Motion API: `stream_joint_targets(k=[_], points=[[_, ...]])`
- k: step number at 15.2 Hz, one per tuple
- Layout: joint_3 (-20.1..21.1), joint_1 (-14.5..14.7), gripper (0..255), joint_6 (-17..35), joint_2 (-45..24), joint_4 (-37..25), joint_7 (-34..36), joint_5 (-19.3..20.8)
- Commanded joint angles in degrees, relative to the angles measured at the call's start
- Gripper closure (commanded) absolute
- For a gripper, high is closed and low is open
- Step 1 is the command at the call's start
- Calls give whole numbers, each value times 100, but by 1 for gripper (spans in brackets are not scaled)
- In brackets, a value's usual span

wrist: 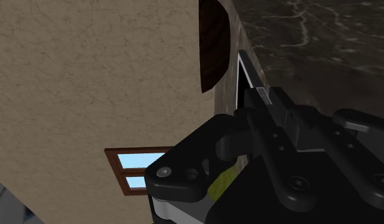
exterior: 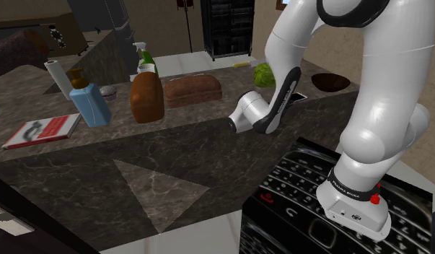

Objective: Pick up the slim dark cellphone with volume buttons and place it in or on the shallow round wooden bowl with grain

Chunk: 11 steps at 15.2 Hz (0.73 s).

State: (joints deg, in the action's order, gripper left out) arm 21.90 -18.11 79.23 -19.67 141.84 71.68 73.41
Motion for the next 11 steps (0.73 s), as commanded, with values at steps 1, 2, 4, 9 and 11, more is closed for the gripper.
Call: stream_joint_targets(k=[1,2,4,9,11], points=[[30,-15,255,9,189,58,-129,-29],[45,-22,255,13,284,86,-195,-44],[71,-35,255,21,475,140,-329,-73],[128,-58,255,43,947,256,-679,-142],[145,-65,255,51,1133,294,-824,-167]])
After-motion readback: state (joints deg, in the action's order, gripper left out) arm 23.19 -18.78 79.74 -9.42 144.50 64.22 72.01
